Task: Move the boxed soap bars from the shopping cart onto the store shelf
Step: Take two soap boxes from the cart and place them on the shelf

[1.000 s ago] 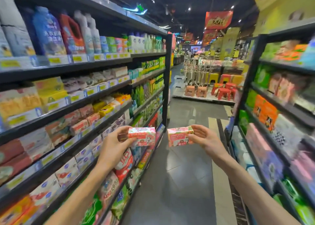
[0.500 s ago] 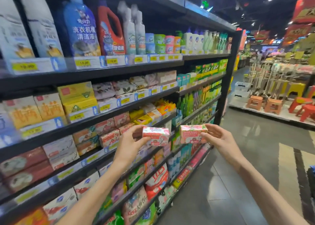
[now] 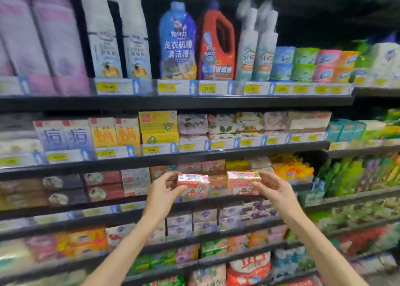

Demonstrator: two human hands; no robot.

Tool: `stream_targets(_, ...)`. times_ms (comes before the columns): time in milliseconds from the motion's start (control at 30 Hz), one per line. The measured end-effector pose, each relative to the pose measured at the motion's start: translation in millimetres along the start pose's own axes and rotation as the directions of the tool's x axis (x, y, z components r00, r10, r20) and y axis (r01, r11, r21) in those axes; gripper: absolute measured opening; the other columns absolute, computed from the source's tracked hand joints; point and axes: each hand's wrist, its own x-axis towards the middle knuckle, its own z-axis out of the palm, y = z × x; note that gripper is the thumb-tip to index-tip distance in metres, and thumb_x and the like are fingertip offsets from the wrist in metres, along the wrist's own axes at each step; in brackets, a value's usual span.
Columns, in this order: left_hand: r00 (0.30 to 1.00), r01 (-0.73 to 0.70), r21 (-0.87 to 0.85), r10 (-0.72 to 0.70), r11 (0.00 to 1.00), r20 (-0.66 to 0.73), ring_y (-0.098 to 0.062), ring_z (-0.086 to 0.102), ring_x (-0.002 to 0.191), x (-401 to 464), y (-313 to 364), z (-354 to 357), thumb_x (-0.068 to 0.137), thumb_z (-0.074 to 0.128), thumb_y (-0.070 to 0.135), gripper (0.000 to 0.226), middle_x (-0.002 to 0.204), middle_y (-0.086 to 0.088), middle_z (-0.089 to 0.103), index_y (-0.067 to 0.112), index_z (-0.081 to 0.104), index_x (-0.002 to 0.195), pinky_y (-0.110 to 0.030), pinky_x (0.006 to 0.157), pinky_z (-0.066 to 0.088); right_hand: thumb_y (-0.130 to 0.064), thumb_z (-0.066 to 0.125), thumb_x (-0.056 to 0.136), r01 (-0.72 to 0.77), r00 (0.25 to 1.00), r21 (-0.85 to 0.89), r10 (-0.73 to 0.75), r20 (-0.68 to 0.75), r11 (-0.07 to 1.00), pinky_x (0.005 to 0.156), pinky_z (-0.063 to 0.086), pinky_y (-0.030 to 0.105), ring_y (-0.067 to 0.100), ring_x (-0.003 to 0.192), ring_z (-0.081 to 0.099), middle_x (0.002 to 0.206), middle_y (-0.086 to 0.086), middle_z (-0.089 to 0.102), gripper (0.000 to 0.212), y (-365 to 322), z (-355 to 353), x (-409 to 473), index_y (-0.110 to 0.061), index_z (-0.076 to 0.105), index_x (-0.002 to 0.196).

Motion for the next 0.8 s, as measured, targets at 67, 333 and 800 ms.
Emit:
stream_targets(67,0.999,0.022,0.017,-0.021,1.0,-0.044,0.009,0.061,0.097,6.4,-6.7,-1.6,0.083,0.083,0.025,0.043,0.113,0.012,0.07,0.022,0.067,0.123,-0.009,0.086,0.05,-0.03,0.078,0.083,0.025,0.999,-0.018,-0.024,0.044,1.0,0.078,0.052,0.009,-0.004,0.101,0.067,0.111,-0.013,0.071,0.044,7.2,13.1,15.7,-0.024,0.065,0.124)
stream_targets(333,0.989,0.092,0.029,-0.088,0.995,-0.116,-0.007,0.066,0.099,35.8,-28.8,10.4,0.08,0.085,0.025,0.051,0.11,0.007,0.07,0.015,0.065,0.126,-0.027,0.092,0.053,-0.04,0.076,0.085,0.037,0.995,-0.058,-0.031,0.09,0.998,0.084,0.047,0.011,-0.003,0.11,0.062,0.119,-0.014,0.066,0.048,28.4,43.7,49.6,-0.026,0.061,0.129)
stream_targets(800,0.96,0.139,0.16,-0.093,0.977,-0.264,-0.018,0.059,0.076,61.5,-36.8,52.0,0.087,0.077,0.037,0.03,0.084,0.002,0.06,0.014,0.059,0.092,-0.031,0.064,0.05,-0.037,0.079,0.083,0.0,0.994,-0.003,0.0,0.105,1.0,0.095,0.053,0.028,0.0,0.109,0.064,0.117,-0.013,0.069,0.051,42.9,51.4,91.8,-0.021,0.062,0.128)
